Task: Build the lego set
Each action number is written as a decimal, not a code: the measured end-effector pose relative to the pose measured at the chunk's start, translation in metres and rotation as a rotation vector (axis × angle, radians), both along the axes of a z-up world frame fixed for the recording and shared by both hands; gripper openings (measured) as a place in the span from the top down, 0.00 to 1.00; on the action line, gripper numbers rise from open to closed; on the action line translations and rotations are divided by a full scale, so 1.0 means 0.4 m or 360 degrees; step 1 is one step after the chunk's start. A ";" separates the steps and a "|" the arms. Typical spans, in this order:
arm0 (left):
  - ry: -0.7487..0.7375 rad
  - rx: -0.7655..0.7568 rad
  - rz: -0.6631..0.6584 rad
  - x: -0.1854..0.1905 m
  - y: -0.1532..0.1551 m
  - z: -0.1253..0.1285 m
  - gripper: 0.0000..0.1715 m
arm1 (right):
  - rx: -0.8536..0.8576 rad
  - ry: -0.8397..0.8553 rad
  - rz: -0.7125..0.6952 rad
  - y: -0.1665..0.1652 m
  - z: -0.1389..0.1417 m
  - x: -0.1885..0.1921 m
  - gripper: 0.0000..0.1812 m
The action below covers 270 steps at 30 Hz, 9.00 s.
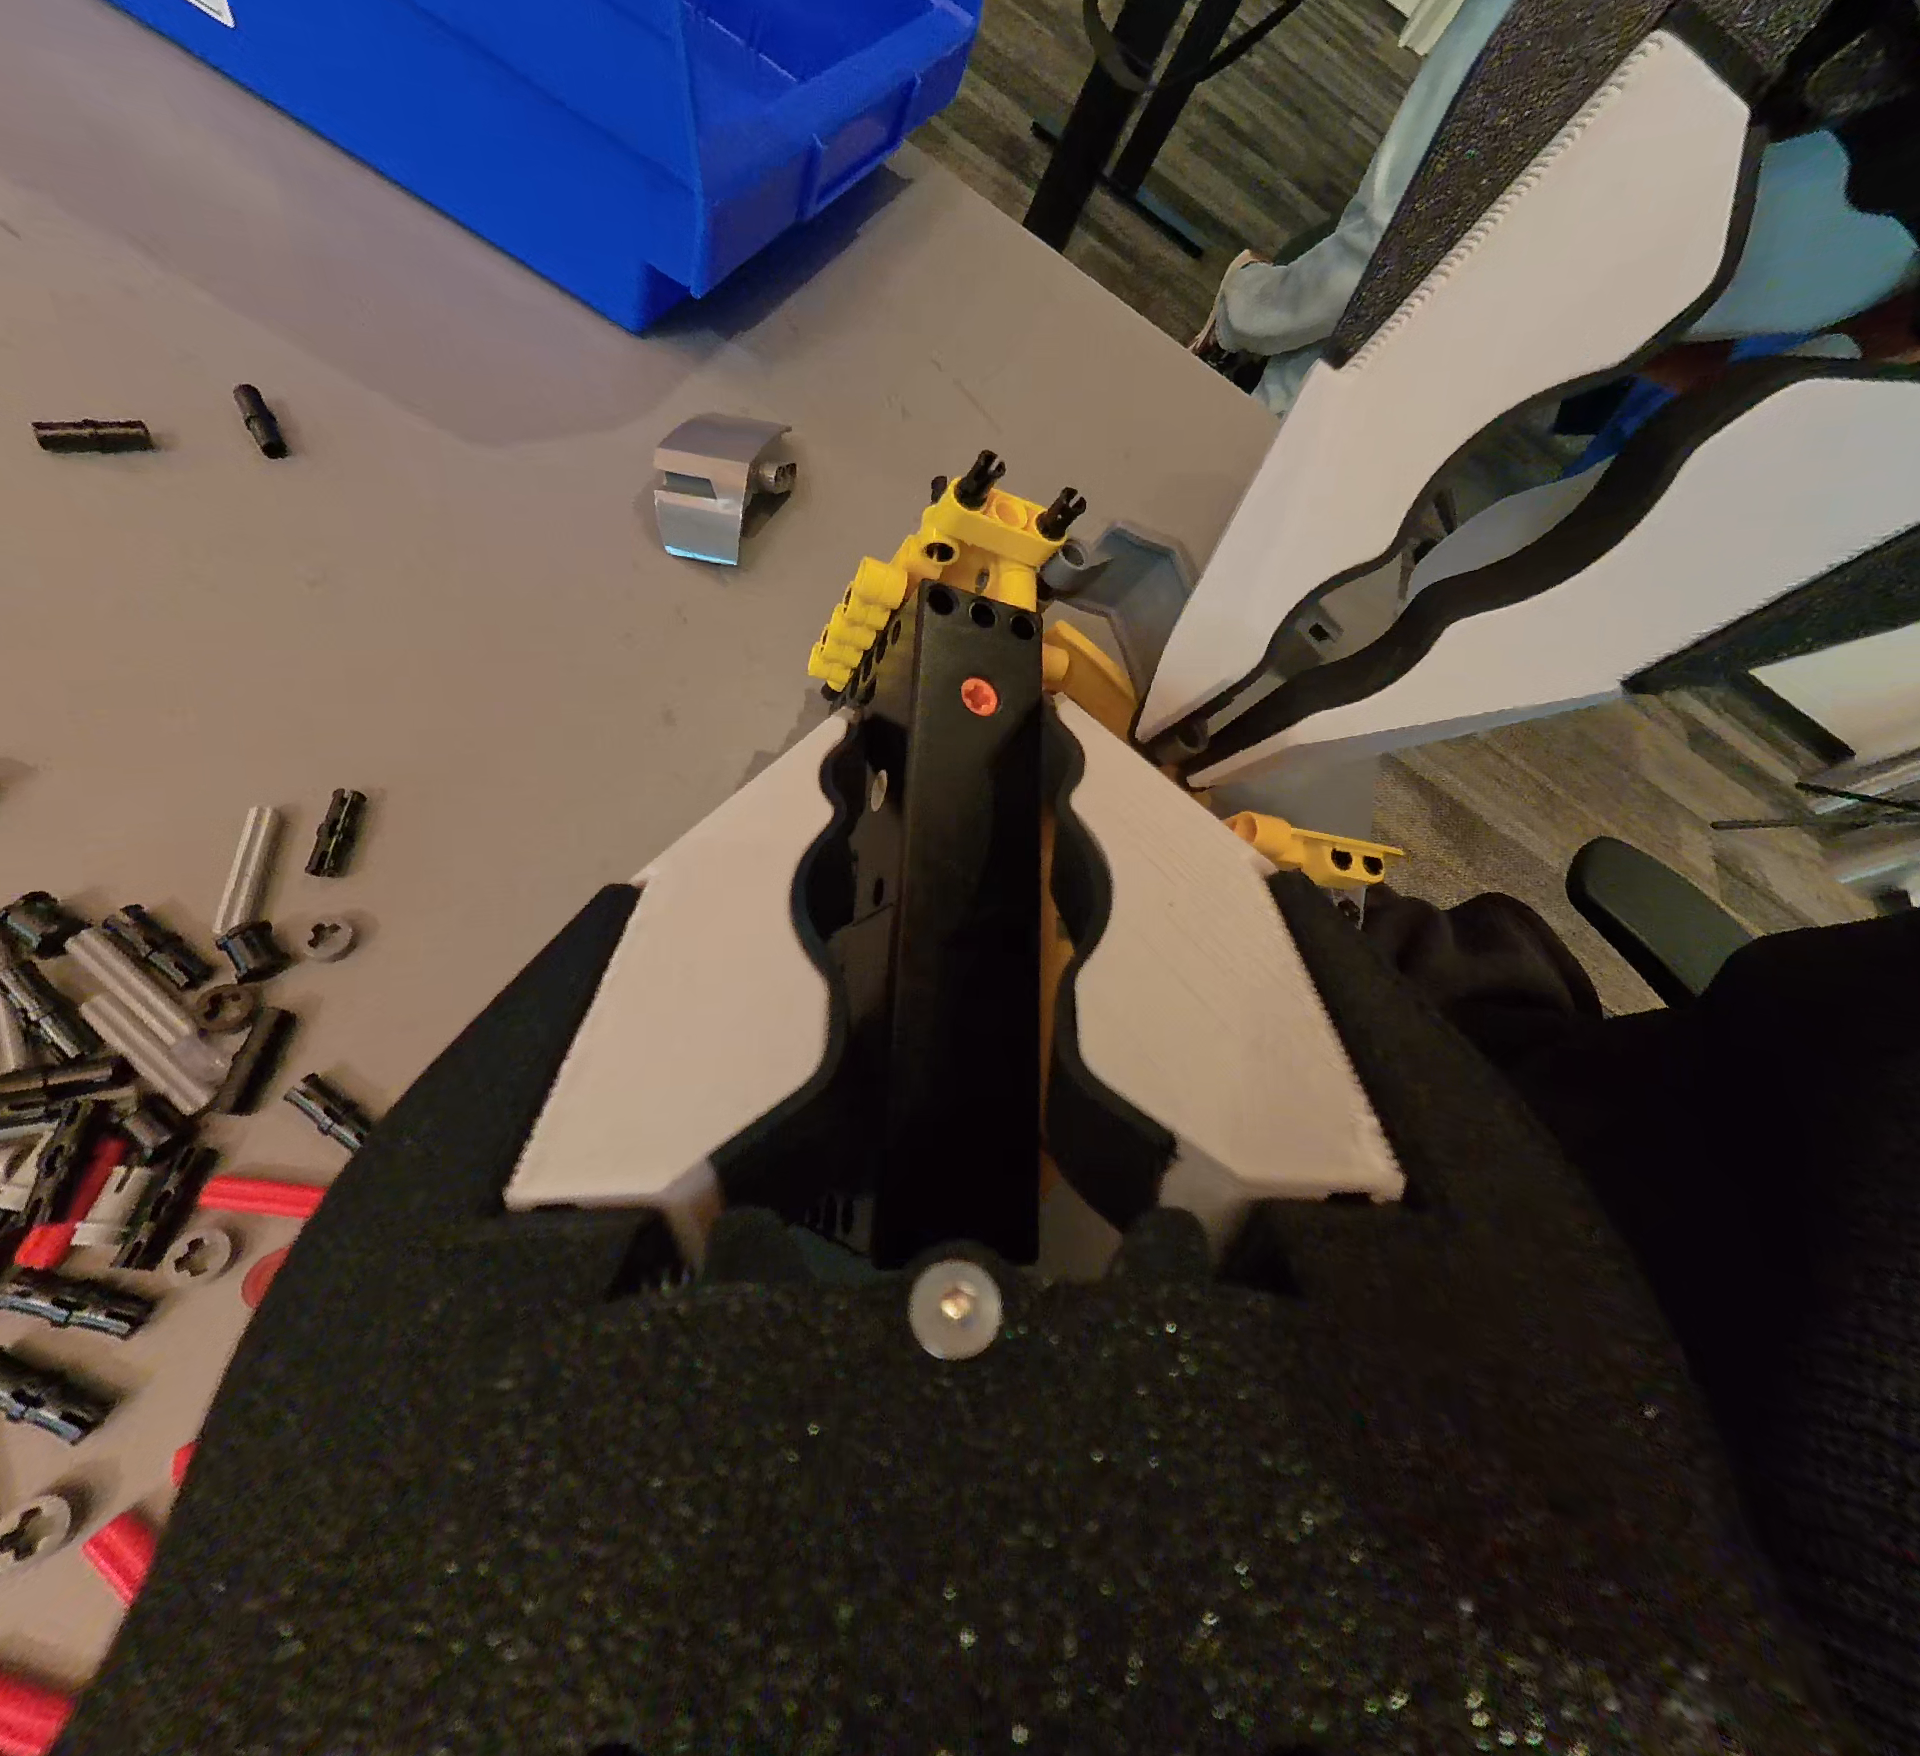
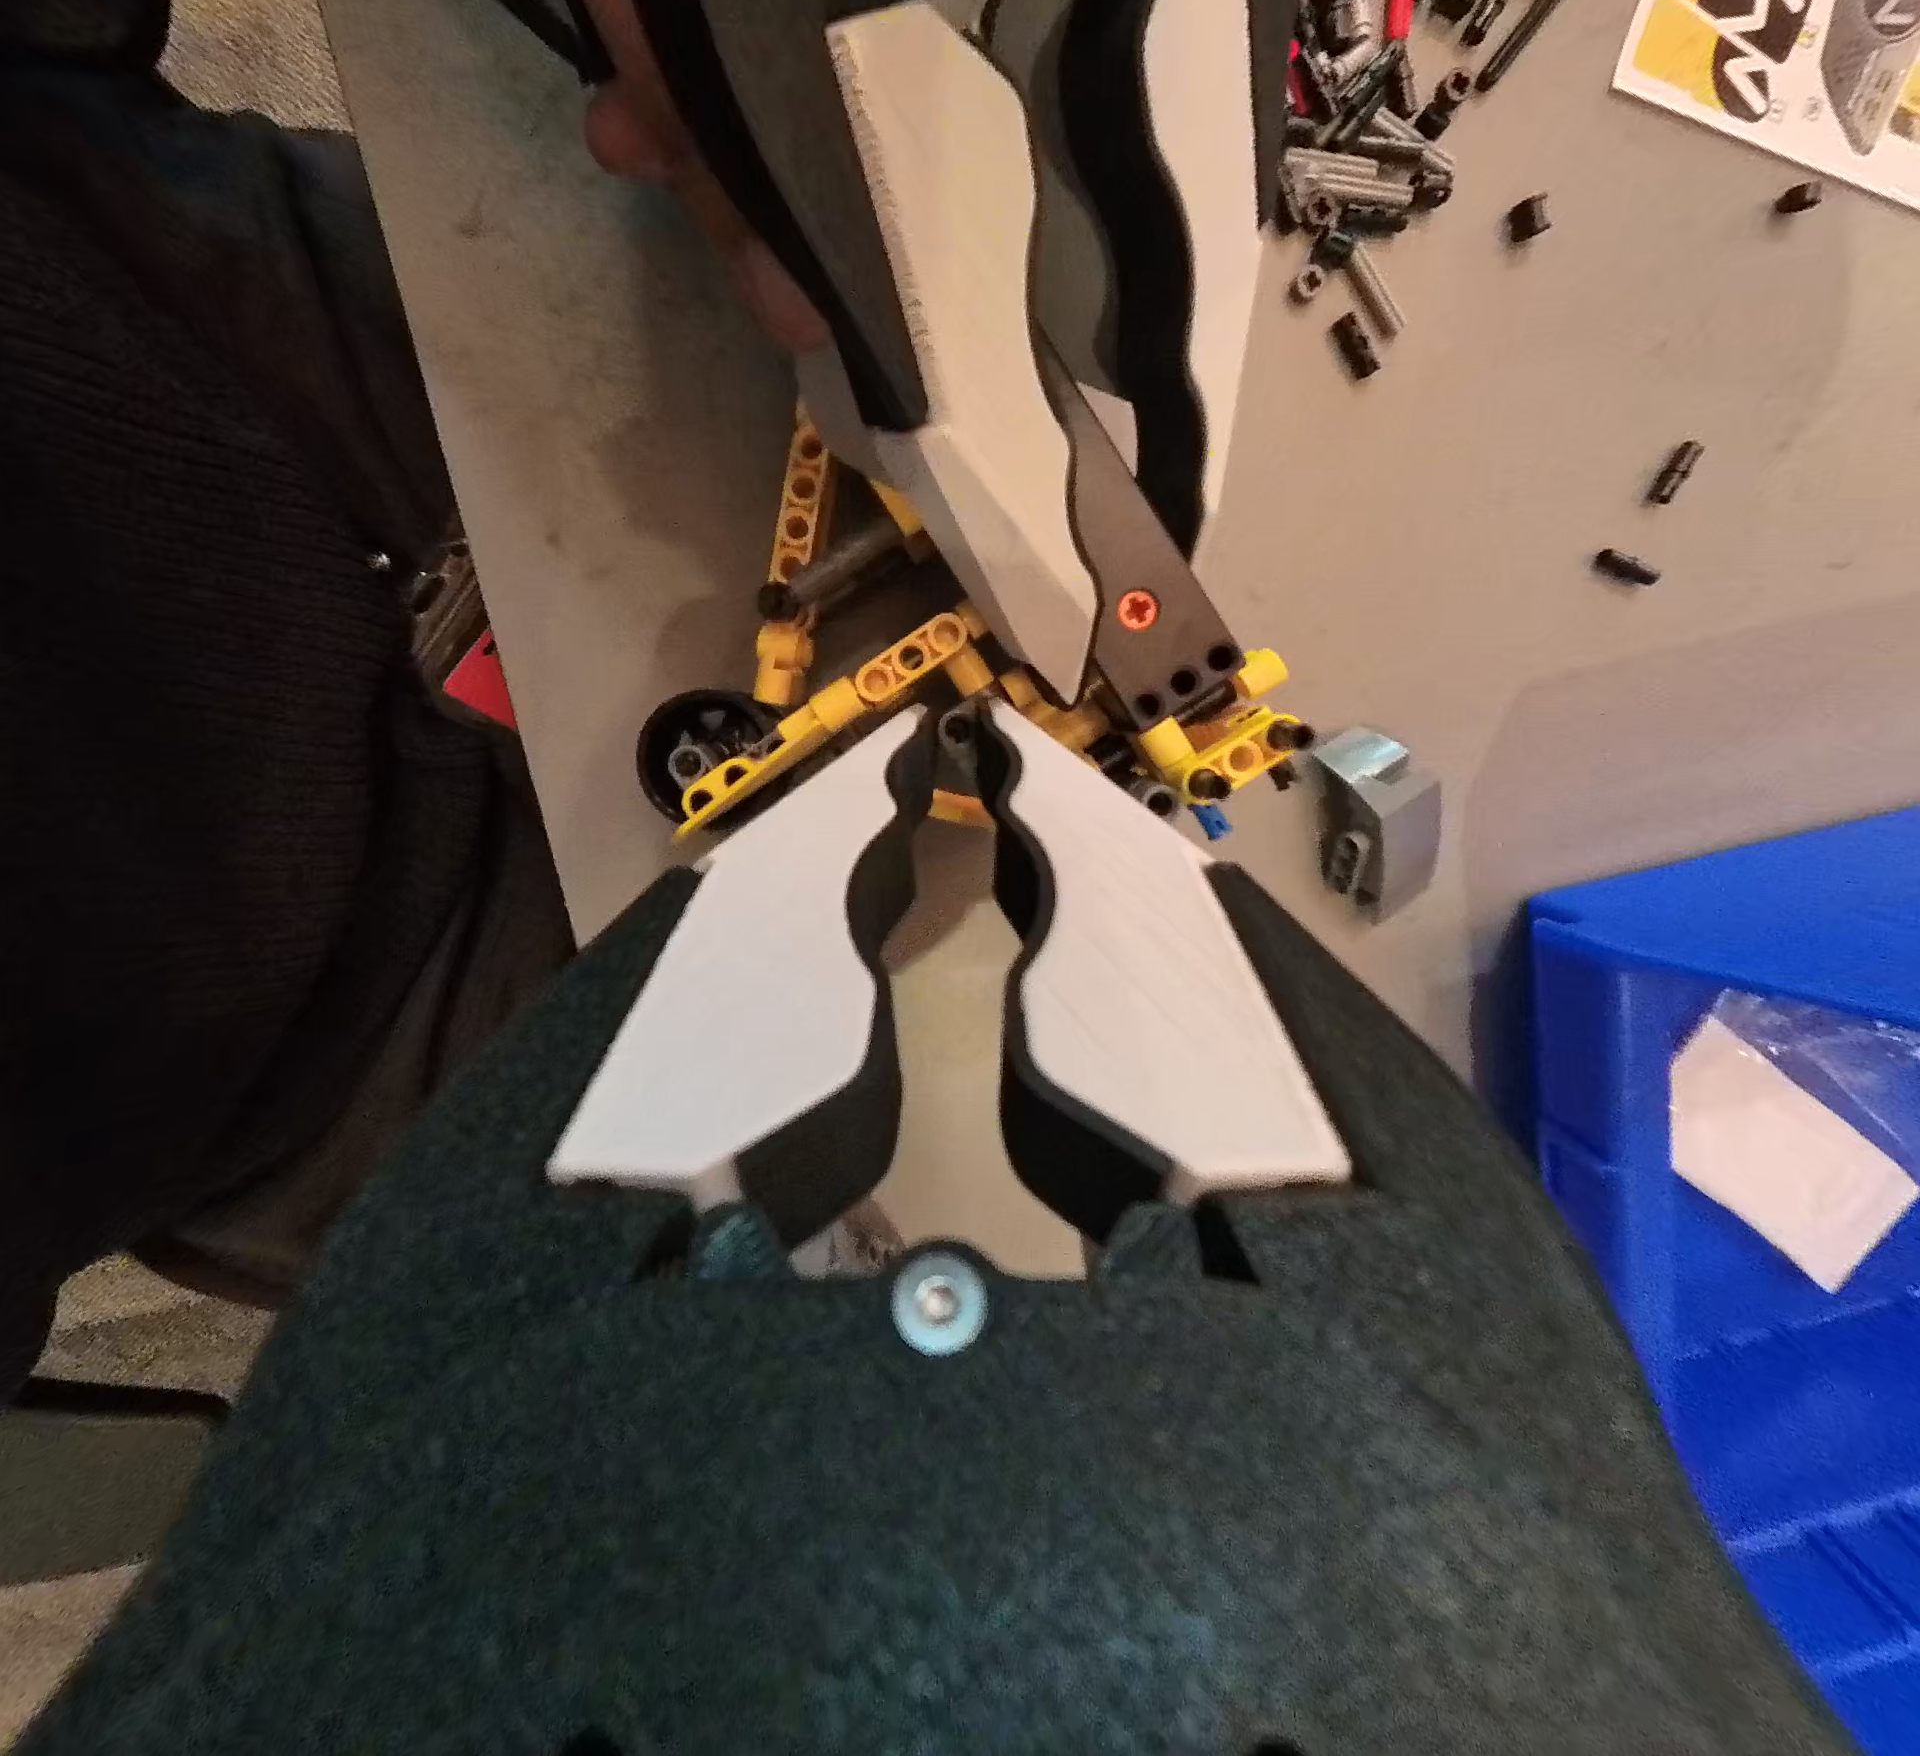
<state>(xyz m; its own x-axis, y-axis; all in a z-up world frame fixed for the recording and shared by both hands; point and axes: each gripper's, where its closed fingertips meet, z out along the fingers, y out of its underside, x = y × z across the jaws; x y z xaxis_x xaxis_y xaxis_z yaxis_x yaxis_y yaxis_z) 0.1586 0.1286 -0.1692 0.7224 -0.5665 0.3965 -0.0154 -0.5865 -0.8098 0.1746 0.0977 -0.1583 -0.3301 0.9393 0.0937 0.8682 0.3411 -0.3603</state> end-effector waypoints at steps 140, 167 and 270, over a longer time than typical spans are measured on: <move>-0.0002 0.0030 -0.0029 0.005 -0.004 0.001 0.81 | -0.0055 0.0951 -0.0563 0.085 0.045 0.030 0.99; -0.0003 0.0036 -0.0020 0.005 -0.003 0.001 0.81 | 0.0169 0.0957 -0.0376 0.057 0.105 0.007 1.00; -0.0674 0.0388 0.0007 0.096 0.017 0.144 0.73 | -0.1111 0.1925 -0.1692 0.215 0.129 0.288 0.78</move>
<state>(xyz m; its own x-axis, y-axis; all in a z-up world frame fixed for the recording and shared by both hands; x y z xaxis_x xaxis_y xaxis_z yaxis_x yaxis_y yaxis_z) 0.1972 0.1353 -0.1116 0.5289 -0.6766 0.5123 0.3474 -0.3781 -0.8581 0.2898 0.1838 -0.1065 0.3435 0.6496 -0.6783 -0.2512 -0.6324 -0.7328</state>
